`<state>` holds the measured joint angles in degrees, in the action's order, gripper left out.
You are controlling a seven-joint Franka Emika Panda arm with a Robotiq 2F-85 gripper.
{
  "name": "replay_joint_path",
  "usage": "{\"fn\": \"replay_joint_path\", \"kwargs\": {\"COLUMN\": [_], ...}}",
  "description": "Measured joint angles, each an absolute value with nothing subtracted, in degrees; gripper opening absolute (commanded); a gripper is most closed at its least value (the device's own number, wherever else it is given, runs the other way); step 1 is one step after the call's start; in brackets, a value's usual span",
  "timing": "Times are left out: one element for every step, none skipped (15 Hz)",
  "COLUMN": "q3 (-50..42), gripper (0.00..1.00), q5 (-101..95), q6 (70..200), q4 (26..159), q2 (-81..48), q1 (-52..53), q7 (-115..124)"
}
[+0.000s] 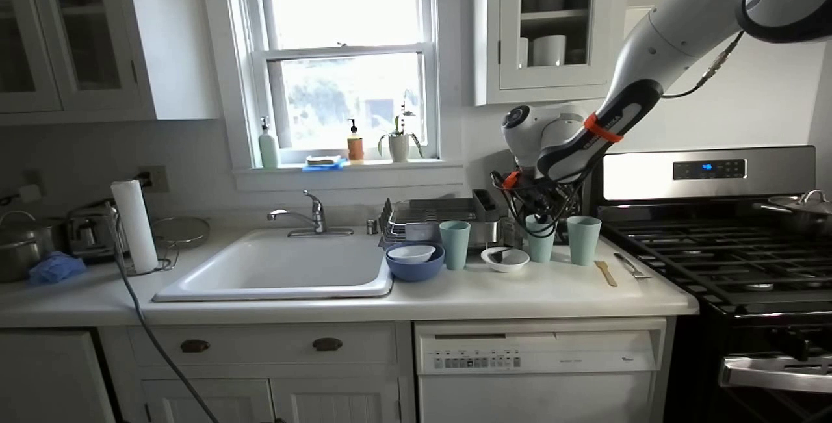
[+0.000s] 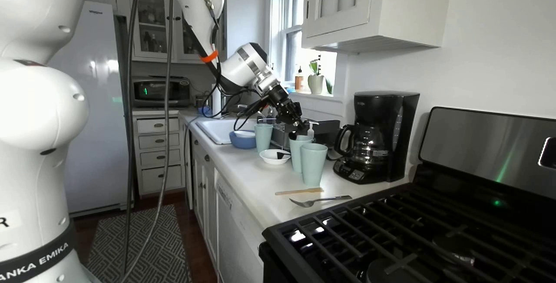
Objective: Remove the scoops in the white bowl and put the into the middle right blue cup one at a time
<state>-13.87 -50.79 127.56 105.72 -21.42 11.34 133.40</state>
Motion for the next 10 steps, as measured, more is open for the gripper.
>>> {"fn": "replay_joint_path", "kwargs": {"q3": [-13.42,-13.05,-12.7,-12.41,-12.1,-11.85,-11.56,-11.28,-11.0,-10.69], "gripper": [0.01,0.01,0.01,0.01,0.29,0.3,0.36,0.43,0.49,0.57], "q5": [-51.42,-51.97,-52.56,-53.04,-53.42,-53.75,-54.05,-54.36,-54.6,-54.77], "q6": [127.44,127.38,127.32,127.28,127.27,127.27,127.27,127.27,127.27,127.28], "q4": [105.72,105.72,105.72,105.71,105.71,105.71,105.71,105.71,105.71,105.7], "q2": [-21.56,-21.7,-21.84,-21.98,-22.16,-22.34,-22.51,-22.65,-22.72,-22.72], "q1": [10.84,10.37,9.9,9.49,9.06,8.72,8.42,8.19,8.0,7.84], "q7": [134.33,135.12,135.85,136.44,136.95,137.31,137.65,138.02,138.3,138.47]}}
